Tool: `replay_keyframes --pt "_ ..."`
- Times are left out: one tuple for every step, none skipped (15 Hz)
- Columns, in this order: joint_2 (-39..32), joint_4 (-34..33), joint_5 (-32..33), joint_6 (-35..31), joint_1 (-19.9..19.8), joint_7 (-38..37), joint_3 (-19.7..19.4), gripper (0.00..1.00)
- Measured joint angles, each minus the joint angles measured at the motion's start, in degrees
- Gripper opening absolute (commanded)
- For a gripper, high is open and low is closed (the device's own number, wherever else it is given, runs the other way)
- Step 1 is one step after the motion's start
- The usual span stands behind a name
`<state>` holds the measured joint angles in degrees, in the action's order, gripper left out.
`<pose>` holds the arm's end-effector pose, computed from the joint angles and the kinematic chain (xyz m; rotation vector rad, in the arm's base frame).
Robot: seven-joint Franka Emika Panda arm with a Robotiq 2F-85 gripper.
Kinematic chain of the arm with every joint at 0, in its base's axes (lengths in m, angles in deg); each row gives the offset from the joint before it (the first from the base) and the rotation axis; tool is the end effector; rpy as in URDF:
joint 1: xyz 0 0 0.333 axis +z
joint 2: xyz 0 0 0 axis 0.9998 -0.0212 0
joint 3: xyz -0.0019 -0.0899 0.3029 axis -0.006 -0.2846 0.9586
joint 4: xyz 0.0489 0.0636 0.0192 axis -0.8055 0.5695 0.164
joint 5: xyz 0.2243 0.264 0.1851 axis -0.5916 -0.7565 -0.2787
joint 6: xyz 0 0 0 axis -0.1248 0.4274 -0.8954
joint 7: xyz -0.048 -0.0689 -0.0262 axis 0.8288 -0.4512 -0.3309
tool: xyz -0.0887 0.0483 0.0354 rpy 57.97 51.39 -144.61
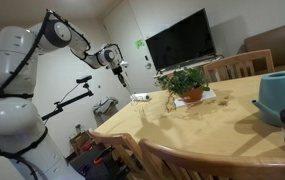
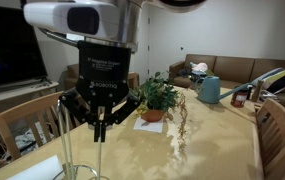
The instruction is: Pick up the silver mental object on the left side of the table and place it near the plant
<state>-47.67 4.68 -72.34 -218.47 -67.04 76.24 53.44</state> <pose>0.5609 0.4255 0.3435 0.6864 2.9987 0.2877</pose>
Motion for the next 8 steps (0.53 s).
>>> replay_keyframes --pt "0.2 0.0 1.0 0.1 0.0 -1.9 -0.4 0.02" --pt "0.4 0.1 1.9 0.2 -0.1 -3.7 -0.7 0.02" --pt "0.7 0.3 2.5 0.5 -0.1 -5.3 -0.9 0.02" --pt "1.2 0.5 3.1 0.7 -0.1 -6.8 -1.2 0.02" --pt "1.8 0.8 3.9 1.0 -0.1 -8.5 -1.4 0.02" --pt "2.5 1.2 4.5 1.3 -0.1 -10.1 -1.7 0.02" --pt "3.3 1.9 4.9 1.7 -0.3 -11.7 -1.8 0.02" --pt "4.2 2.5 5.0 2.1 -0.6 -13.0 -2.0 0.02"
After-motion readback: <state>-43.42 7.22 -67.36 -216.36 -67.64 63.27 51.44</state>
